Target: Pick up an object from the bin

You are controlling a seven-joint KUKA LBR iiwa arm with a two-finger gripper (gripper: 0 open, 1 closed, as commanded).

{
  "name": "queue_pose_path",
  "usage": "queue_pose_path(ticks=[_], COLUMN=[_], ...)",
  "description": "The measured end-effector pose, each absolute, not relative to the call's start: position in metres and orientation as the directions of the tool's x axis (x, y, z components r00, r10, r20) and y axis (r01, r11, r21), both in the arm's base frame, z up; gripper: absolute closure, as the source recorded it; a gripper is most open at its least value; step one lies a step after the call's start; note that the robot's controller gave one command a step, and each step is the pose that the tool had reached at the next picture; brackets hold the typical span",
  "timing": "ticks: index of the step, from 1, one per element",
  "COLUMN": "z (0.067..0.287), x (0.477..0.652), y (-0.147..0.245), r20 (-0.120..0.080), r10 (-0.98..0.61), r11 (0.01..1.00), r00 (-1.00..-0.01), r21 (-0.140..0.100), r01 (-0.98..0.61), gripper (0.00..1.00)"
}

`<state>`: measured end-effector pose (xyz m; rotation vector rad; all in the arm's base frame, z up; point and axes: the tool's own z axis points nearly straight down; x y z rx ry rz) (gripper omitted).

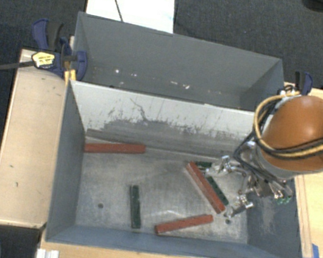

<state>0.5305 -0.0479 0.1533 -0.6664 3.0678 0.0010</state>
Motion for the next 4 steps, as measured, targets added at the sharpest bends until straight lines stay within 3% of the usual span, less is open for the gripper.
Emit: queue_pose_path(ticks=[1,2,3,4], z=[0.144,0.074,0.074,0.268], x=[0.53,0.518,0.518,0.506], y=[-0.048,-0.038,-0.038,-0.023], r20=[-0.002,-0.007,-0.007,-0.007], r10=[-0.425,-0.741,-0.74,-0.797], r11=[0.905,0.672,0.672,0.604], r00=[-0.905,-0.671,-0.672,-0.604], r21=[0.001,-0.005,-0.005,-0.009], r01=[-0.425,-0.741,-0.74,-0.797], gripper=[0.0,1.0,1.0,1.0])
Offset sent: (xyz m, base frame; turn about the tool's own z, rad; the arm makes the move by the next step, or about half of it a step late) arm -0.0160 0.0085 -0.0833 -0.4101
